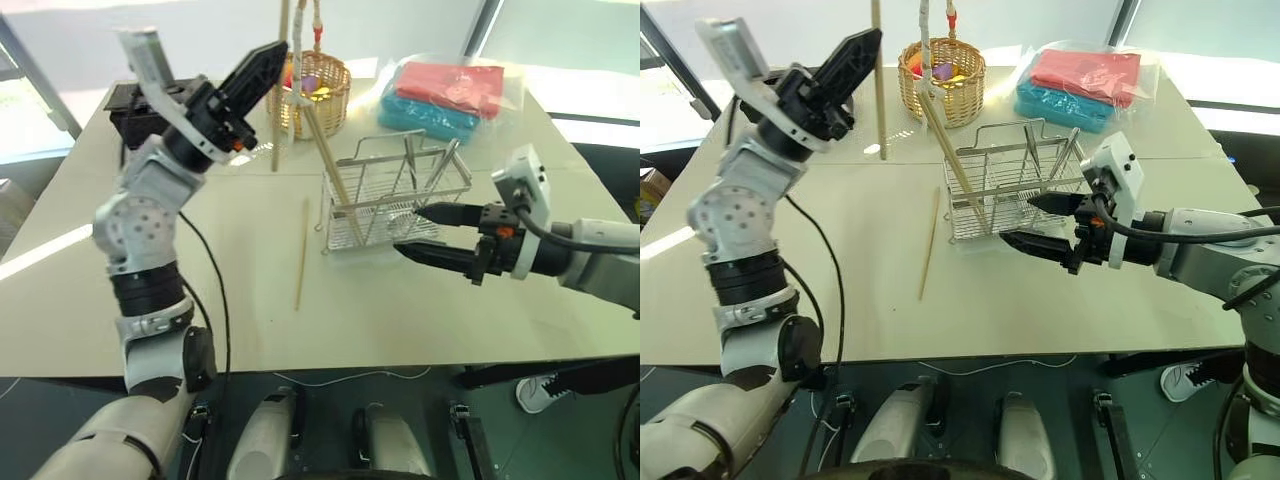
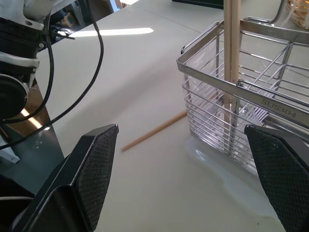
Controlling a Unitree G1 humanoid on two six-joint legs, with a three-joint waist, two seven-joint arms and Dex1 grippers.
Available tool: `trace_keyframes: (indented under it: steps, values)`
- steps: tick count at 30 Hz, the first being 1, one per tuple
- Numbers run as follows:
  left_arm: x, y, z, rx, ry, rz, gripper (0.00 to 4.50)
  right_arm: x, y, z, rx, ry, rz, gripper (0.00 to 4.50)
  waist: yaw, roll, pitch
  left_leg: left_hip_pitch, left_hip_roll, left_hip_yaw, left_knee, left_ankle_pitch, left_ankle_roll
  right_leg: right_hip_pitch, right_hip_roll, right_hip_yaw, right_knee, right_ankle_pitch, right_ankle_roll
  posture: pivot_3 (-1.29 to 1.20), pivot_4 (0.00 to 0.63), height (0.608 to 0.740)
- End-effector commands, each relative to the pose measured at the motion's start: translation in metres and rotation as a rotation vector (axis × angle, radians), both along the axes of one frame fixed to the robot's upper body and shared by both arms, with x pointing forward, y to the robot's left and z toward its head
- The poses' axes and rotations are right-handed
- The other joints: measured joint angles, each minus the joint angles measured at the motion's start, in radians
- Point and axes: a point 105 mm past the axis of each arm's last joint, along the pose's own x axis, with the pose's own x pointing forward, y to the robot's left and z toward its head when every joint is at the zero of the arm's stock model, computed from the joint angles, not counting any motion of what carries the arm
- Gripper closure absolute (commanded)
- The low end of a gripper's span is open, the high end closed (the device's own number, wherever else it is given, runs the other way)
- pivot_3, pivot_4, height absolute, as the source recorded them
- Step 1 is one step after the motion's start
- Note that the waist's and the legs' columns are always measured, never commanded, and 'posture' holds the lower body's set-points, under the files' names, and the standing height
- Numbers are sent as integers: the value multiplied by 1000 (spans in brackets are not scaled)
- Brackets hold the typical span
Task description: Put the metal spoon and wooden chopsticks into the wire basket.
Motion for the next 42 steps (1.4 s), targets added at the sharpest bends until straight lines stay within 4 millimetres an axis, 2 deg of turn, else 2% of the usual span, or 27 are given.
trace_keyframes:
  steps: [1,8,15,33,36,41,42]
  values:
    - [7,-11,7,-16,-71,25,4466,-3,3,9,13,-61,0,153,0,0,0,0,0,0,0,0,0,0,0,0,0,0,0,0,150,740]
    - [19,-41,0,-30,-97,24,4466,-4,4,8,32,-70,-21,153,0,0,0,0,0,0,0,0,1,0,0,0,0,0,1,0,150,740]
    - [19,-65,-16,0,-87,-30,4466,-8,0,6,27,-62,-40,153,0,0,0,0,0,0,0,0,1,0,0,0,0,1,1,0,150,740]
    - [23,-80,-65,56,-21,-8,4466,-10,-9,6,10,-53,-74,153,0,0,0,0,0,0,2,0,2,0,0,0,0,1,1,0,150,740]
    - [21,-82,-66,54,-23,-14,3302,-10,-10,6,10,-55,-76,153,0,0,0,0,0,0,1,0,2,0,0,0,0,1,1,0,150,740]
    - [21,-82,-61,37,-29,-2,695,-11,-10,6,11,-55,-77,153,0,0,0,0,0,0,2,0,2,0,0,0,0,1,1,0,150,740]
    - [21,-82,-59,32,-33,5,695,-11,-10,6,10,-55,-77,153,-1,0,0,0,0,0,2,0,2,0,0,0,0,1,1,0,150,740]
